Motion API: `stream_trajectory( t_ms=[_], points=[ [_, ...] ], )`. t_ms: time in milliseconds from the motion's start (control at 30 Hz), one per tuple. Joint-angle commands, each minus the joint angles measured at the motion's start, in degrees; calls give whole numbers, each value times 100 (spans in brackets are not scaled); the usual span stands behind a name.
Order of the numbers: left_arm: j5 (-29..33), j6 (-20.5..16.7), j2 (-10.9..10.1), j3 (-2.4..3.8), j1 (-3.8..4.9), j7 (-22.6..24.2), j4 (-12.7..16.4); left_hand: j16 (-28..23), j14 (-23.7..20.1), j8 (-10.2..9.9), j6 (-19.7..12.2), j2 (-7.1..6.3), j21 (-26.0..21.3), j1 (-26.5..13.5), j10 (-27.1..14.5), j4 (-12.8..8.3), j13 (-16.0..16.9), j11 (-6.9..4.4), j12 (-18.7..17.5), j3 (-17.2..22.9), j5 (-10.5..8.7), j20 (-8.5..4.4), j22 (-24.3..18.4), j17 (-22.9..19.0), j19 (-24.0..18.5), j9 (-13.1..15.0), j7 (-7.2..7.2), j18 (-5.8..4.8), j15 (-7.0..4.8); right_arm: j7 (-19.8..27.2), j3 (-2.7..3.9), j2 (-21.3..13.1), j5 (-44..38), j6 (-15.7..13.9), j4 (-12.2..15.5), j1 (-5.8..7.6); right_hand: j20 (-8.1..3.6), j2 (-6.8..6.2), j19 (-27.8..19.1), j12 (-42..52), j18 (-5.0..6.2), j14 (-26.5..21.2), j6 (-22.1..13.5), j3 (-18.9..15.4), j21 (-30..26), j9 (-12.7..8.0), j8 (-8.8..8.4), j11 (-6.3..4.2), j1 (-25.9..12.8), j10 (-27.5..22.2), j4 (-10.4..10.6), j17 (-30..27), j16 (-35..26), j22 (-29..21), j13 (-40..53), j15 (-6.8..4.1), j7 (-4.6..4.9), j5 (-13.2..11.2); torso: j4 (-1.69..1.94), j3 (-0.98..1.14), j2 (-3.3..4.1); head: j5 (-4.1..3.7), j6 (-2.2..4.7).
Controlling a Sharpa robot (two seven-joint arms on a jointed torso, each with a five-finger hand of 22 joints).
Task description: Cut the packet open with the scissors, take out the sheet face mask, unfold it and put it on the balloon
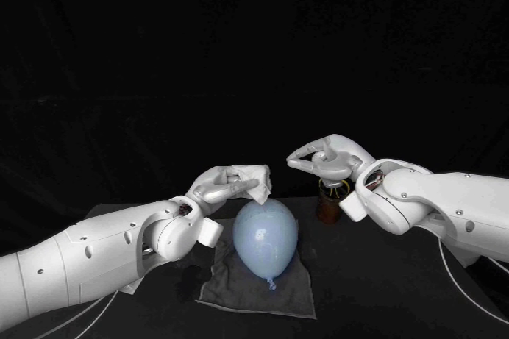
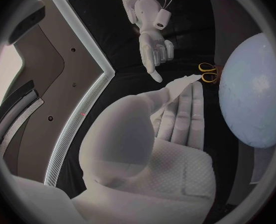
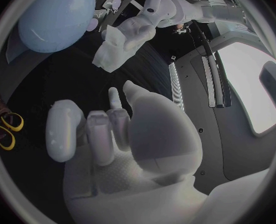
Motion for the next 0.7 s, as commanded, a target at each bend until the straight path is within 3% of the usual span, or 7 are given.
stream_trajectory(
  t_ms=[33, 700],
  points=[
    [-206, 313, -25, 8, 11, -24, 39, 55, -36, -98, -276, 45, 151, -74, 199, -371, 8, -144, -15, 312, 11, -12, 126, 48, -110, -49, -94, -77, -4, 12, -11, -26, -98, 133, 18, -9, -2, -12, 113, 19, 45, 599, 52, -3, -30, -10, -33, -9, 78, 341, -28, 1510, 25, 1115, 1211, -8, -6, 16, 0, -7, -1, -4, -18],
    [-256, 813, -223, 7, 11, -86, 190, 149, -73, -334, -1032, 142, 445, -202, 241, -539, 13, -161, 28, 398, 8, -12, 370, 210, -314, -159, -317, -62, -17, 3, -51, 89, -37, -29, 3, -287, 0, -153, 75, -31, 61, 599, 48, 11, -120, -67, -117, 6, 153, 312, -164, 1510, 25, 1091, 1180, 0, 17, 19, -4, 2, 2, -61, -37]
  ],
)
